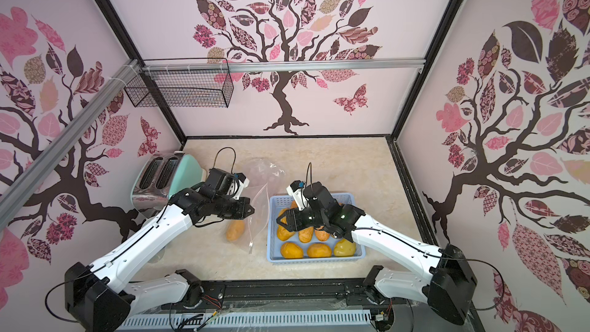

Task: Put the potatoes into a zipper bag and zip it
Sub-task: Pick up the potato from the basket, then place the potato into the zipper food storage bag.

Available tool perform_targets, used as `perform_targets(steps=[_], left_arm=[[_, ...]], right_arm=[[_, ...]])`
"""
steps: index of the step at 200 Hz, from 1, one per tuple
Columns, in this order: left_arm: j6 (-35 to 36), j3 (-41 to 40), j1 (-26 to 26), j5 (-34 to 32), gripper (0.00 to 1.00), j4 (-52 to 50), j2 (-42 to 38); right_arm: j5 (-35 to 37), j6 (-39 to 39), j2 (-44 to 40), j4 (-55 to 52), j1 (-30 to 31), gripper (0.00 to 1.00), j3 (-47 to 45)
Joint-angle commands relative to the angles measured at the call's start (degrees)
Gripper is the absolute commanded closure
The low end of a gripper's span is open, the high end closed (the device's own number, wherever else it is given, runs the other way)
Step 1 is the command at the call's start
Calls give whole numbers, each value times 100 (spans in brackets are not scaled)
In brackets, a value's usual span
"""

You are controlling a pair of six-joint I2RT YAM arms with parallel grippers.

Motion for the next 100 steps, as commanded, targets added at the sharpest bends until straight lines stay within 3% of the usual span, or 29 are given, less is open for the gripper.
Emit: perform_targets(steps=[1,34,100], left_arm=[[44,-186,19,62,100,159,-228],[10,-218,28,170,100,223,-323],[23,-240,33,243,100,246,-367]], right_arm=[[-487,391,157,1525,12,54,178],[-617,597,601,2518,23,55,252],[-819,1170,1679,3510,20,53,508]])
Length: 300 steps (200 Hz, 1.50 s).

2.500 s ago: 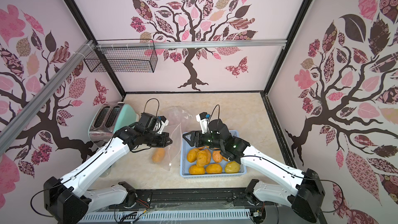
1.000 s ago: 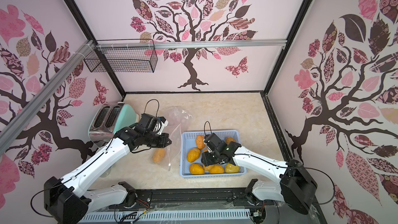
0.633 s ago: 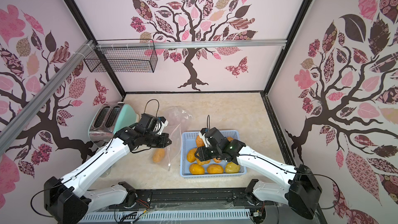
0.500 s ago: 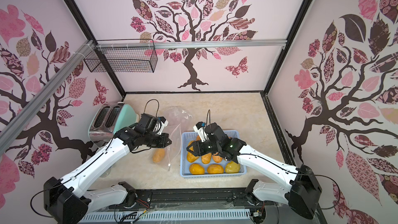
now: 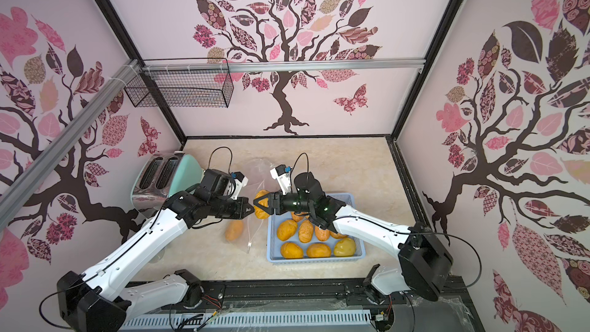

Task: Put the potatoes into a zipper bag and zip it
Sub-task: Place the potato into the zipper food storage bag.

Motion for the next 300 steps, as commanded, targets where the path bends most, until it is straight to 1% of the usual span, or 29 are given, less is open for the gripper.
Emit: perform_targets(steps=[1,29,64,86,110,123,155,180,200,234,277,289,300], left_arm=[[27,-184,29,68,100,127,-122],[11,-191,21,68,100,127,-181],[-43,-241,24,42,100,179,-324],[-48,-248,24,37,100,187,-390],[-64,-271,27,38,100,203,-411],[-62,-265,29,42,100,209,-391],[-18,-260,29,51,100,183,-348],[-28,-249,27,50,100,193,-360],[-12,-264,28,48,100,185,-352],[2,-268,25,50,100,174,-341],[15,-271,29,24,100,148,-335],[26,-272,27,-10,100,129,-338],[25,-301,29,-24,100,112,-359]], right_arm=[[-144,308,343,657,16,53,247],[-154,351,677,686,20,54,294],[479,-103,815,105,22,54,261],[555,-110,871,42,20,52,223],[672,-115,966,-266,23,51,399],[713,-66,997,-386,20,48,482],[781,82,1015,-675,20,36,629],[792,124,1024,-984,28,30,736],[732,188,1033,-1116,21,27,802],[598,166,983,-1329,25,27,906],[670,-201,600,-1838,23,28,965],[632,-485,404,-2186,25,27,1009],[644,-936,184,-2673,20,27,1059]])
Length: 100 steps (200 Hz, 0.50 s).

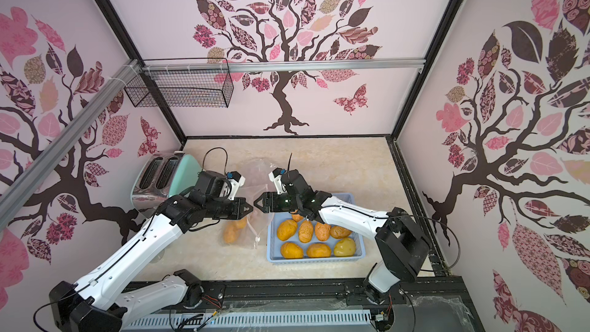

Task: Put the potatoes into a zipper bag and zip it
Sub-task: Place the potato into the zipper food storage bag, then pick up the potato from the basket.

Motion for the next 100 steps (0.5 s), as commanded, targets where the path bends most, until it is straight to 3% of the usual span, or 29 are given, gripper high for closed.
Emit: perform_targets(steps=[1,46,100], left_arm=[[44,-183,3,-13,100,-6,-18],[53,-163,5,-88,100,-66,-10],[41,-180,4,-108,100,-56,18]], right_arm=[[-6,-819,-644,-1001,18,27,319],[1465,-1868,-1865,-2611,24,25,-102],[2512,-1952,-2370,-3188,20,22,-703]])
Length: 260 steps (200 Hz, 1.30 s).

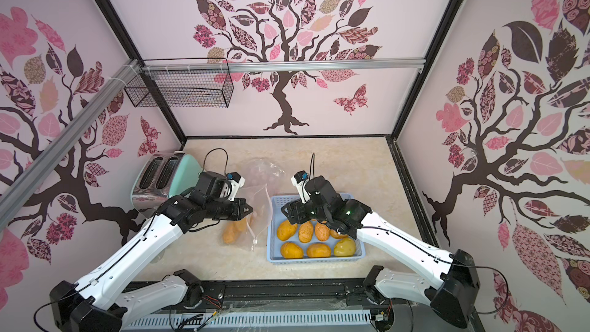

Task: Put the potatoes into a zipper bag and zip it
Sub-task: Pick up the potato from the basket.

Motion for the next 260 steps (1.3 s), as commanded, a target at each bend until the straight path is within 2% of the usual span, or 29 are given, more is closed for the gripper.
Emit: perform_targets(steps=[1,31,80,116,181,215,260], left_arm=[[40,-124,8,-60,100,-29,15],[32,-154,9,-73,100,-15,-29],[60,-145,6,-133,100,-51,14],[51,-171,7,-191,100,-53,-47],[81,-158,6,-256,100,-89,-56],[86,-162,13,-280,100,-93,-65],[94,-161,6,-288,100,-98,-86]], right_arm=[[737,-164,24,-620,21,22,-167],[887,123,400,-310,12,20,-271],[1216,469,1657,427,7,18,-27],[1375,535,2085,1089,-57,17,91],[2057,490,2876,594,-148,17,837],[2087,592,2936,553,-147,17,779],[1746,593,3297,492,-152,19,828]])
